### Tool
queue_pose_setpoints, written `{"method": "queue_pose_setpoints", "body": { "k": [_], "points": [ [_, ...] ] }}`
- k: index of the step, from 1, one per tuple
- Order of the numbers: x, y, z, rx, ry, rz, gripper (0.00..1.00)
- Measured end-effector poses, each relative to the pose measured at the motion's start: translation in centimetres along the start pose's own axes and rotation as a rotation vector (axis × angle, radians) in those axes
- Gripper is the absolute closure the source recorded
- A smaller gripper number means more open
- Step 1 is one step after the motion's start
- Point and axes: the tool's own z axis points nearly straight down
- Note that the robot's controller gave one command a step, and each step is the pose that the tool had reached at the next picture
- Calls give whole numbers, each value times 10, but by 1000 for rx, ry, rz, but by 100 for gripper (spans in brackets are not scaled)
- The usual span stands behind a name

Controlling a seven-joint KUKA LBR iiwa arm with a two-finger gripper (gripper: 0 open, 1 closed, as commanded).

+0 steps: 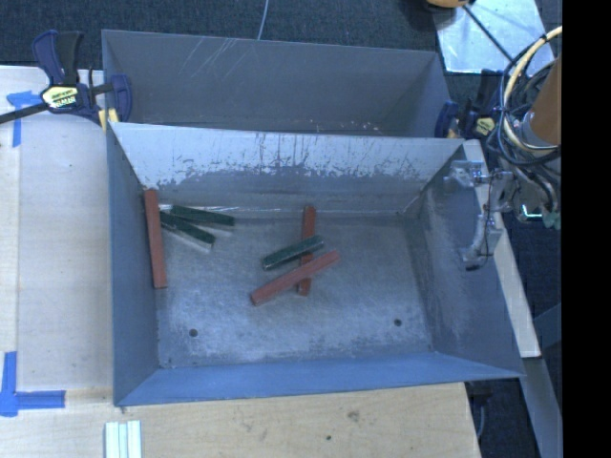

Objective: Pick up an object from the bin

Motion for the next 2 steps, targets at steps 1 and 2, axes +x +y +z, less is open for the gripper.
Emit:
{"method": "queue_pose_setpoints", "body": {
  "k": [1, 2],
  "points": [
    [-2, 1, -5, 1, -8, -3, 0],
    [-21, 30, 63, 2, -11, -116, 0]
  ]
}}
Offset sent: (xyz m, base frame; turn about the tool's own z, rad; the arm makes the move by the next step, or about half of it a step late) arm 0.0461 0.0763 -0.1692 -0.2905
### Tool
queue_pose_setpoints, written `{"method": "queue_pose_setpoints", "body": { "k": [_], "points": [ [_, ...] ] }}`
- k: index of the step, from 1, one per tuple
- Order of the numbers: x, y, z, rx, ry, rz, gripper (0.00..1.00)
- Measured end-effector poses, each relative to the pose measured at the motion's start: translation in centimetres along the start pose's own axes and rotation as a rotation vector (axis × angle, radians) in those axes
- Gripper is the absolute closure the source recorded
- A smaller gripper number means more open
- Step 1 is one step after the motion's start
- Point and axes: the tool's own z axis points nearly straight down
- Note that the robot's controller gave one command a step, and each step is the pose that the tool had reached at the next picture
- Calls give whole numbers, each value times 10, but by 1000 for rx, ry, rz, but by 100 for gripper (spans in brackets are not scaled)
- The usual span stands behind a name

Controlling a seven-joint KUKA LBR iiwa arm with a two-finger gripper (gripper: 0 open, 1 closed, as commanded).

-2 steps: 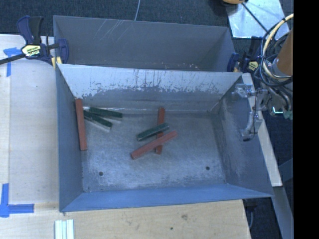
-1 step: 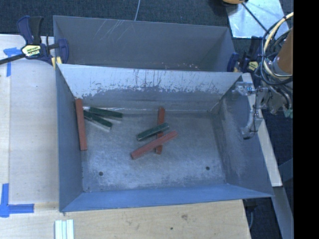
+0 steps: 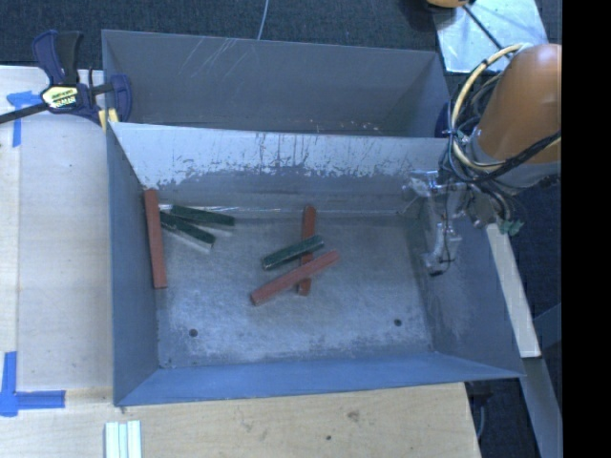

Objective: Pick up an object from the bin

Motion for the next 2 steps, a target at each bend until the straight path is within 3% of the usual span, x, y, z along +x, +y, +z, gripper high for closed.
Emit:
{"method": "queue_pose_setpoints", "body": {
  "k": [1, 2],
  "points": [
    [-15, 76, 14, -2, 6, -2, 0],
    [-25, 116, 15, -4, 2, -88, 0]
  ]
}}
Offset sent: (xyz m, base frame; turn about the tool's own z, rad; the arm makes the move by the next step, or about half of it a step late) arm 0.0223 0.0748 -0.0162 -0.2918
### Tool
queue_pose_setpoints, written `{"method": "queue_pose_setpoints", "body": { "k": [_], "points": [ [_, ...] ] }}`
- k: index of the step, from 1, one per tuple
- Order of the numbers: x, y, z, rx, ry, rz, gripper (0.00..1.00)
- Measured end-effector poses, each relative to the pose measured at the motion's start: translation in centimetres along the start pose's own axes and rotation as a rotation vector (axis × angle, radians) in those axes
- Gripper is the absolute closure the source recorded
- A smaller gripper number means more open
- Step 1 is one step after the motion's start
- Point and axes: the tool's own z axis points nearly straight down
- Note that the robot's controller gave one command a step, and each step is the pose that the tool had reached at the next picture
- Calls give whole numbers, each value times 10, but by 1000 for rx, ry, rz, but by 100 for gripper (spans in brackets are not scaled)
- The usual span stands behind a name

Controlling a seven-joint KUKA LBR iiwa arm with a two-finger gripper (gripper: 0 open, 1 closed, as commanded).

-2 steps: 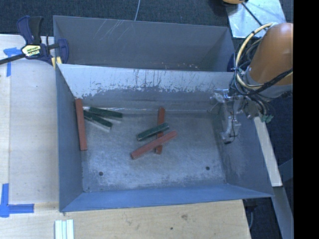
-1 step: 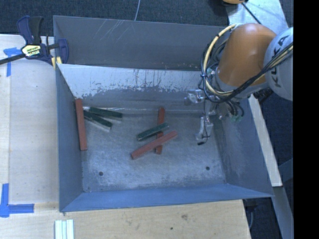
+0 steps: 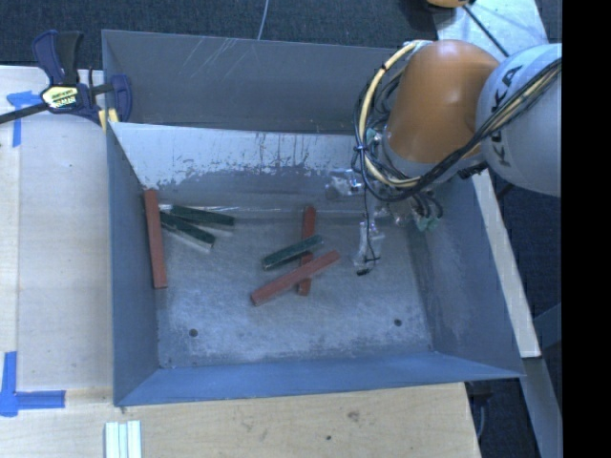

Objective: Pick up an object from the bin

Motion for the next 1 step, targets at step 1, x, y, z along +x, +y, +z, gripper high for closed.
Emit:
{"method": "queue_pose_setpoints", "body": {
  "k": [1],
  "points": [
    [-11, 14, 56, 4, -4, -220, 0]
  ]
}}
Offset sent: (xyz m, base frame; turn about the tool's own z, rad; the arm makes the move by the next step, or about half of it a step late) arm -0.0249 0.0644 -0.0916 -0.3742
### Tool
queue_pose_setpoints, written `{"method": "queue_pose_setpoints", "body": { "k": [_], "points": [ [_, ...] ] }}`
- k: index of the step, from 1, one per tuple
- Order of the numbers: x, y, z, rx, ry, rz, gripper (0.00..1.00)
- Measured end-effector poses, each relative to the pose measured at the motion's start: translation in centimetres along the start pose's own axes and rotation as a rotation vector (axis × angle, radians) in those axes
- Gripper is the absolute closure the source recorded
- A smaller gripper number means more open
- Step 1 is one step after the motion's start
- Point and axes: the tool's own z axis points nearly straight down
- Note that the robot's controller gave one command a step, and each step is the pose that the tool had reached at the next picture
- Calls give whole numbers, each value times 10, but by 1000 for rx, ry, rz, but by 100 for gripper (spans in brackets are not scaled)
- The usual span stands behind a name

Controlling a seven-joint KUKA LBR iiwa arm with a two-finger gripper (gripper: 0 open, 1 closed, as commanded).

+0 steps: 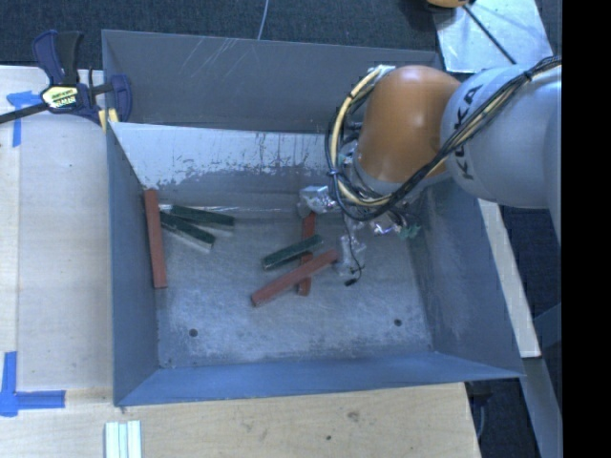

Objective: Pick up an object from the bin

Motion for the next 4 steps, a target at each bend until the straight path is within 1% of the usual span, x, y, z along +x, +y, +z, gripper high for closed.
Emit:
{"method": "queue_pose_setpoints", "body": {
  "k": [1, 3, 4],
  "points": [
    [10, 58, 35, -5, 5, -155, 100],
    [11, 58, 32, -6, 7, -155, 100],
    [11, 58, 23, -5, 7, -155, 100]
  ]
}}
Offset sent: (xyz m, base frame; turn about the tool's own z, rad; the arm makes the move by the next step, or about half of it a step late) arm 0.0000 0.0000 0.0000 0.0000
